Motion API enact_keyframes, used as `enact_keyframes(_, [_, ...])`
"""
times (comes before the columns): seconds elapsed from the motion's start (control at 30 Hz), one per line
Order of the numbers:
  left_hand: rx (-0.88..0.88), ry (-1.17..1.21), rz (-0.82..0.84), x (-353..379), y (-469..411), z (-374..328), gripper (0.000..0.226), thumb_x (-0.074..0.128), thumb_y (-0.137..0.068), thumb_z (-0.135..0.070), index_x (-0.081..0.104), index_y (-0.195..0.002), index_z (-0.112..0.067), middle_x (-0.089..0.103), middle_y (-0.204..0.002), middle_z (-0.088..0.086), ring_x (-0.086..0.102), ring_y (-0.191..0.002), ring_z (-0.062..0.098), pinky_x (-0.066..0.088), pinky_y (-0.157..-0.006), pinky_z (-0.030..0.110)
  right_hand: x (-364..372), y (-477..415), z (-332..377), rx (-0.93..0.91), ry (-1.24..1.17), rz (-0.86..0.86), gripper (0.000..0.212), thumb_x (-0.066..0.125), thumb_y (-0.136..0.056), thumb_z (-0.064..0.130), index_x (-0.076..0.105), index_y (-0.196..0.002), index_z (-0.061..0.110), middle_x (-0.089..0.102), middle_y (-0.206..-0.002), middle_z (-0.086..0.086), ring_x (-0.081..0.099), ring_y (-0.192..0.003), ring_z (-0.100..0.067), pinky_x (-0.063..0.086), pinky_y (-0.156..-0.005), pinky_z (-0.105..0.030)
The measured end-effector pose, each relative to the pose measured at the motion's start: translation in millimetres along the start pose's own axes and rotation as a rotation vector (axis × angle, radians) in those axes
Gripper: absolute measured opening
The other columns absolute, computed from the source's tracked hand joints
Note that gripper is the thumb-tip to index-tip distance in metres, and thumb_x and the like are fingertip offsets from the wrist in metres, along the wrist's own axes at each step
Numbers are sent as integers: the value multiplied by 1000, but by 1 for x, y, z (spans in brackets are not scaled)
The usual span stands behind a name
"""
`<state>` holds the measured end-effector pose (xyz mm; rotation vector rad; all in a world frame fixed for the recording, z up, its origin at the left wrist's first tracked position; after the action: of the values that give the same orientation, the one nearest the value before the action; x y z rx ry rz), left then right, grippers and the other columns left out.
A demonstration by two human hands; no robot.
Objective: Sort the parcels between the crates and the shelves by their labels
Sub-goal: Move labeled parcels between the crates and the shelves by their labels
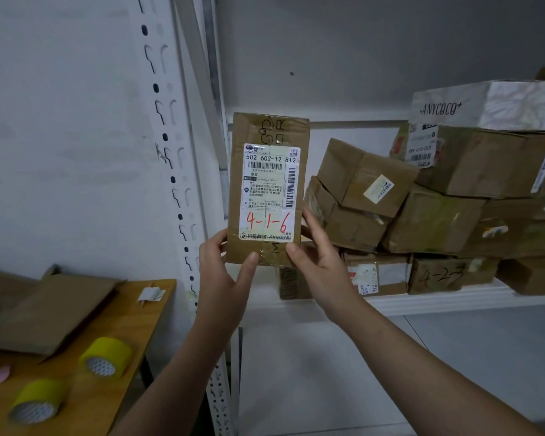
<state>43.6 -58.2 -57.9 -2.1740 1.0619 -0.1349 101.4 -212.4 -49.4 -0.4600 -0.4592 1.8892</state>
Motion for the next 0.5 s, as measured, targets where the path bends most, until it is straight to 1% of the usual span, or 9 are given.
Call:
enact_keyframes(0.07, [67, -61, 2, -5, 1, -5, 59, 68, -84, -19, 34, -130, -33, 38, -123, -14, 43, -112, -7, 39, -91, 14, 2, 1, -2, 15, 13, 12, 57, 54, -97, 17, 29, -140, 47, 55, -109, 46, 53, -110, 14, 46, -86, -7])
enact_keyframes(0.13, [181, -190, 12, -9, 3, -12, 64, 72, -82, -14, 39, -136, -23, 38, -130, -4, 37, -116, -4, 36, -92, 14, 5, 2, -4, 32, 16, 7, 54, 54, -97, 19, 32, -141, 42, 57, -107, 44, 55, -107, 14, 48, -85, -10])
enact_keyframes(0.2, [302, -383, 45, -13, 7, -17, 60, 74, -79, -15, 50, -134, -14, 40, -140, 12, 34, -123, 13, 36, -95, 25, 8, 5, -9, 54, -5, -13, 48, 54, -97, 20, 38, -139, 37, 61, -106, 39, 58, -103, 12, 49, -79, -10])
enact_keyframes(0.23, [338, -482, 88, -14, 10, -17, 59, 76, -77, -19, 54, -131, -11, 41, -141, 16, 37, -124, 22, 36, -97, 32, 10, 7, -13, 75, -18, -32, 45, 54, -97, 20, 42, -138, 33, 64, -105, 34, 60, -101, 9, 49, -78, -11])
enact_keyframes(0.3, [364, -648, 220, -13, 19, -9, 64, 78, -73, -27, 55, -130, -10, 46, -140, 16, 44, -122, 34, 35, -97, 41, 14, 14, -25, 128, -20, -80, 40, 55, -96, 25, 49, -136, 27, 68, -108, 22, 63, -99, 3, 53, -79, -18])
enact_keyframes(0.37, [339, -733, 326, -13, 28, 0, 63, 77, -75, -23, 54, -132, -11, 47, -141, 14, 47, -123, 38, 41, -98, 45, 18, 24, -39, 185, 8, -122, 40, 58, -94, 31, 53, -133, 24, 68, -110, 15, 63, -98, -1, 56, -84, -29])
enact_keyframes(0.4, [325, -755, 349, -14, 33, 4, 60, 75, -78, -19, 54, -133, -12, 47, -142, 13, 47, -124, 37, 44, -97, 46, 19, 28, -45, 202, 19, -132, 41, 60, -92, 33, 54, -132, 25, 67, -109, 17, 63, -98, -1, 56, -86, -32])
enact_keyframes(0.47, [345, -784, 348, -17, 39, 7, 55, 74, -80, -14, 55, -131, -12, 48, -140, 14, 49, -122, 37, 47, -93, 45, 23, 33, -50, 216, 18, -131, 43, 62, -91, 36, 55, -132, 27, 67, -107, 22, 63, -100, -1, 56, -88, -33])
enact_keyframes(0.5, [368, -787, 337, -18, 41, 8, 54, 74, -79, -12, 57, -129, -12, 50, -138, 15, 51, -120, 38, 48, -92, 46, 25, 34, -52, 223, 4, -125, 42, 61, -91, 36, 55, -132, 28, 67, -108, 22, 63, -101, -2, 56, -87, -33])
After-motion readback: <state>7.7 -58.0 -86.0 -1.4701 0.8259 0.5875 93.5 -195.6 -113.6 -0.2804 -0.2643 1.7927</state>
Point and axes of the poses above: each hand's wrist, its own y-axis away from the middle knuckle, its own x-axis out of the palm, z = x × y, the point moved 5 cm from there along -y, towards the middle knuckle
